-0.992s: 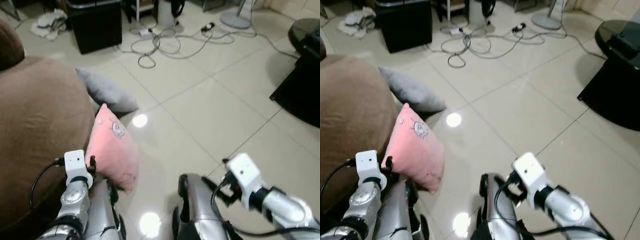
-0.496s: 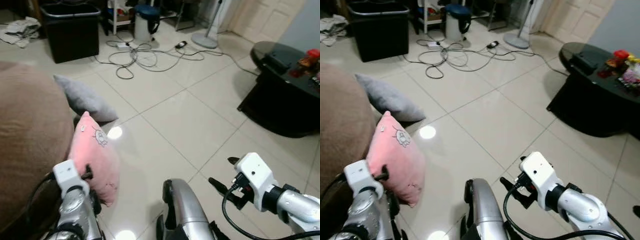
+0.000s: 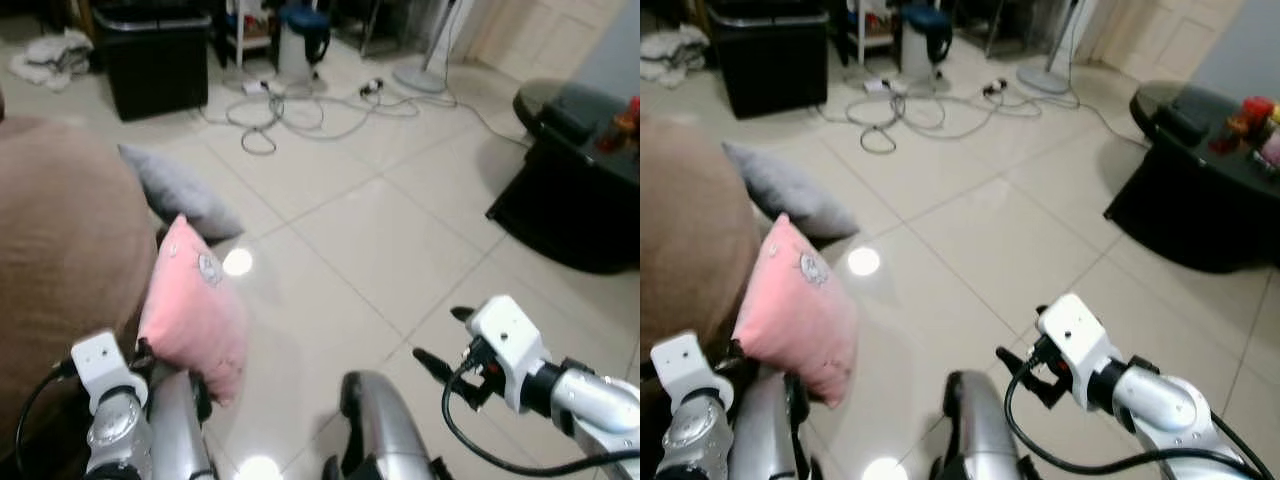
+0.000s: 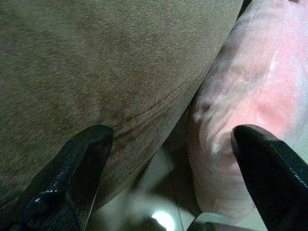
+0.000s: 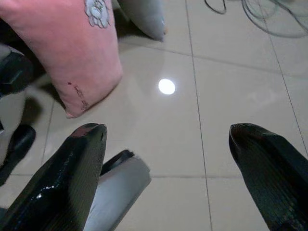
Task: Move the pillow to the sofa from floor
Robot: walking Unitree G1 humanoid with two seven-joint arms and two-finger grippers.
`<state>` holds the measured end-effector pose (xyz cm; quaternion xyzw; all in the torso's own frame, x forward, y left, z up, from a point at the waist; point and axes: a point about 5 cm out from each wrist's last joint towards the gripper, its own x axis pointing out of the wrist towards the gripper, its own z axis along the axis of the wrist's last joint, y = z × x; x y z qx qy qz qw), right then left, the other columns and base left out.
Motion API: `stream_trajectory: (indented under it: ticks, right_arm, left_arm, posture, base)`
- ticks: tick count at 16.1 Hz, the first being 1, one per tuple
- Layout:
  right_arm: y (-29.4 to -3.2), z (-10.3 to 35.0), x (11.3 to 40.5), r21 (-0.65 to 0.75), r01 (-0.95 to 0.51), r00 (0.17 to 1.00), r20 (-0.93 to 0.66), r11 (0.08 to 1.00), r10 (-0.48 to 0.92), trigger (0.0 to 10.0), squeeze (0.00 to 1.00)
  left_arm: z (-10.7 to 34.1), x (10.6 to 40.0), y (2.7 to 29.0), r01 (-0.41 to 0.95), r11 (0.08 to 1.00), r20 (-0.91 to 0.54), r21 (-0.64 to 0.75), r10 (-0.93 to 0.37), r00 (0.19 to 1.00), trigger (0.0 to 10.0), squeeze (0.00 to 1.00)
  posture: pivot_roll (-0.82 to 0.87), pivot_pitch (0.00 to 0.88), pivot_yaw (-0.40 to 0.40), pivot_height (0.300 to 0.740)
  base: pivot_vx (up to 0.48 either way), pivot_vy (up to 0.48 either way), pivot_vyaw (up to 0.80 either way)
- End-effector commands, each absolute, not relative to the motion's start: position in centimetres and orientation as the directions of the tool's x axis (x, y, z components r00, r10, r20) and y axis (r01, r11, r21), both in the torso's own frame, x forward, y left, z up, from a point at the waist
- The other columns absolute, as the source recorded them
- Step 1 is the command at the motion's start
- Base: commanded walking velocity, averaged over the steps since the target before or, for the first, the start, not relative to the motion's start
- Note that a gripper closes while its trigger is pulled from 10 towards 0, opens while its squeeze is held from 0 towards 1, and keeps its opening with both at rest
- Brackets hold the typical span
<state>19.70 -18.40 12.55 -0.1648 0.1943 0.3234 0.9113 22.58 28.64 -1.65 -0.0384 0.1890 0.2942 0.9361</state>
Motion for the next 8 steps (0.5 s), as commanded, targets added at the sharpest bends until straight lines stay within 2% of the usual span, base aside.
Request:
stream_trajectory:
  ticks: [1,3,5,7,8]
  right_arm:
    - [-18.69,12.49,19.43,-0.179,-0.646,0.718,-0.473,0.742,0.51,10.0,0.0]
    - [-18.61,12.42,19.22,-0.176,-0.647,0.716,-0.475,0.742,0.512,10.0,0.0]
    - [-18.52,12.35,19.26,-0.173,-0.644,0.718,-0.473,0.745,0.51,10.0,0.0]
    - [-18.33,12.25,19.1,-0.17,-0.644,0.717,-0.473,0.746,0.511,10.0,0.0]
    - [-18.35,12.15,18.97,-0.167,-0.638,0.721,-0.472,0.752,0.507,10.0,0.0]
  left_arm:
    - [-2.22,22.0,28.57,-0.605,0.795,-0.409,0.034,0.564,0.718,10.0,1.0]
    - [-2.15,22.5,27.87,-0.594,0.803,-0.403,0.057,0.563,0.722,10.0,1.0]
    - [-2.17,22.43,28.0,-0.618,0.778,-0.404,0.11,0.604,0.688,10.0,1.0]
    - [-1.91,22.47,28.36,-0.654,0.753,-0.392,0.079,0.626,0.674,10.0,1.0]
    - [-1.75,22.65,28.33,-0.661,0.749,-0.387,-0.039,0.598,0.701,10.0,1.0]
  posture:
    - [-0.28,0.071,-0.196,0.547]
    - [-0.29,0.071,-0.19,0.547]
    - [-0.28,0.082,-0.187,0.547]
    - [-0.28,0.088,-0.18,0.547]
    - [-0.27,0.091,-0.168,0.547]
  base:
    - [0.0,0.0,0.0]
    - [0.0,0.0,0.0]
    - [0.0,0.0,0.0]
    - [0.0,0.0,0.0]
    - [0.0,0.0,0.0]
